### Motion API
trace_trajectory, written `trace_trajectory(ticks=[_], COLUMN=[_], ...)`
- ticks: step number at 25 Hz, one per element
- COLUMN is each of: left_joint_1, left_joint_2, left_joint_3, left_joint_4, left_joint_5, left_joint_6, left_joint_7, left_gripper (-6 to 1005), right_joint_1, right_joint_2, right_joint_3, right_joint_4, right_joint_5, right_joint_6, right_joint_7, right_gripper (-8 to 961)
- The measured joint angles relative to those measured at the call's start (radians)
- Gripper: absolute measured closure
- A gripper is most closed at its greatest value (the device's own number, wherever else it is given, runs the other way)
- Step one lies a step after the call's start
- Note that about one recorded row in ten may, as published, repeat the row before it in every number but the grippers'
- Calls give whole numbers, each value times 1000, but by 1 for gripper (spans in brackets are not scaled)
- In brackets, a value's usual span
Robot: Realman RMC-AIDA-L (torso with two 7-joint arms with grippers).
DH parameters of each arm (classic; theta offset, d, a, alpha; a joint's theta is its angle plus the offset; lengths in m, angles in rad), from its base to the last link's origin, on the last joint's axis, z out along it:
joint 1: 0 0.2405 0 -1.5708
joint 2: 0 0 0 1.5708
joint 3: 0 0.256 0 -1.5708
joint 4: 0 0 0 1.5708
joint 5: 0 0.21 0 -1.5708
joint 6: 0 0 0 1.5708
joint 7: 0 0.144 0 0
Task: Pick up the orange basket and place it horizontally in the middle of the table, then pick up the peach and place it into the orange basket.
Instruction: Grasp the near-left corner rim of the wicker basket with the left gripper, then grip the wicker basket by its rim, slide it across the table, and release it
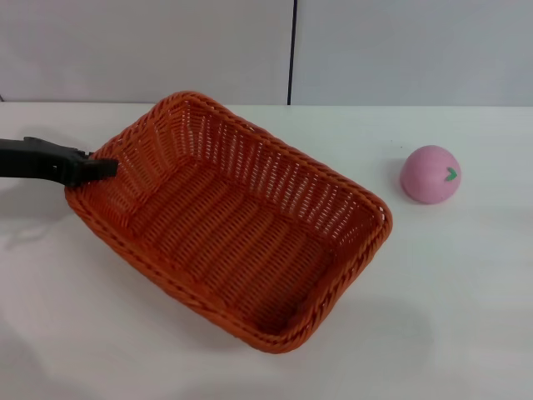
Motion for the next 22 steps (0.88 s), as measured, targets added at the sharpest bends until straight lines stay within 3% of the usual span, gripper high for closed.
trace_trajectory(ticks=[6,12,22], left_joint_1=[-1,-7,21], left_joint_2=[2,19,17], left_joint_3=[-12,-132,-183], left_joint_4=[2,-1,-1], left_joint_5=[-20,-120,-136], left_joint_6=[20,137,165], left_joint_7=[-69,-201,-335], left_gripper=[808,806,805], right_joint_1=[3,5,10], right_joint_2=[0,0,0], right_joint_3=[-2,-2,-3], right_joint_4=[0,0,0], right_joint_5=[1,0,1], right_joint_6=[0,3,26], right_joint_7=[0,1,1], right_gripper=[330,330,330])
